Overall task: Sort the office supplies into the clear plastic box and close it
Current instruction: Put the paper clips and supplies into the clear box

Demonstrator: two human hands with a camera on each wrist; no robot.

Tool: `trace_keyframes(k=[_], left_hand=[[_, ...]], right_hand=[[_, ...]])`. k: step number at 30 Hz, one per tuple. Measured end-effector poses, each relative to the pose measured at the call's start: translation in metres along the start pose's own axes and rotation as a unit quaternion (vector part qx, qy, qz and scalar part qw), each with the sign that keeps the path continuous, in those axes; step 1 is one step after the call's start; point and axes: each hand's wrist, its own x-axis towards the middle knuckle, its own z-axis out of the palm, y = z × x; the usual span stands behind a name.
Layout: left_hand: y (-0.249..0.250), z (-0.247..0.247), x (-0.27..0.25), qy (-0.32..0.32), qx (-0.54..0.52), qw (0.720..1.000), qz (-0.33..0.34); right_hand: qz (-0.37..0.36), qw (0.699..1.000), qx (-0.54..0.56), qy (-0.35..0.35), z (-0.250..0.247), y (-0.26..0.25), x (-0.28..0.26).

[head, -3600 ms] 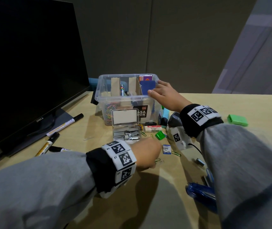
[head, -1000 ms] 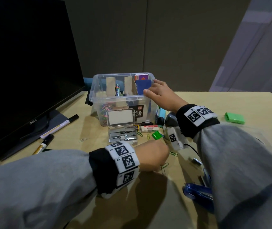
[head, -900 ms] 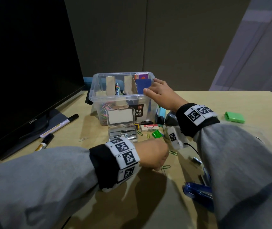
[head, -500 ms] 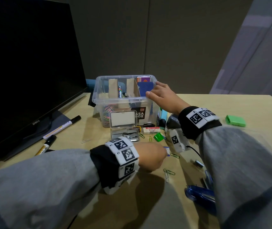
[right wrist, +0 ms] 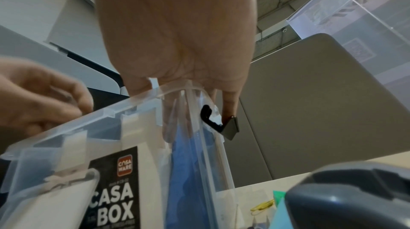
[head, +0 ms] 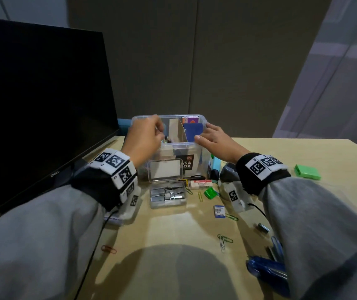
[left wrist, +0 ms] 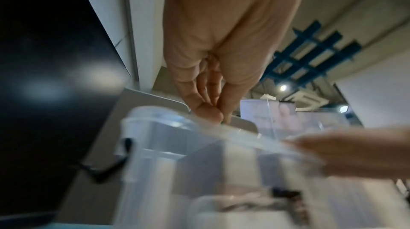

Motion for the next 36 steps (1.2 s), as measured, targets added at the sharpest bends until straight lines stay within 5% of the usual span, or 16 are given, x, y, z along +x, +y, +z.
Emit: trace_keyframes(k=[9,23,26,29,32,36], left_hand=[[-0.027,0.009,0.019,-0.021,0.125,0.992,-0.007],[0.018,0.055,0.037,-0.140,0.090,0.984,0.067],[0.025,0.060,0.045,-0.158,0.078,0.982,0.060],[0.031,0.064,0.054,-0.169,0.071,0.982,0.049],[0.032,0.070,0.058,-0.176,0.063,0.982,0.030],[0.029,0.073,0.058,-0.174,0.019,0.985,0.005]], right_hand=[[0.005,1.000,0.006,-0.002,-0.001,-0.002,-0.001],[0.016,0.998,0.055,-0.014,-0.009,0.008,-0.015],[-0.013,0.980,0.175,0.088,-0.021,0.024,-0.026],[0.048,0.965,0.170,0.192,-0.033,0.051,-0.033],[0.147,0.988,-0.020,0.048,-0.037,0.072,-0.034],[0.186,0.967,-0.144,-0.094,-0.024,0.070,-0.027]])
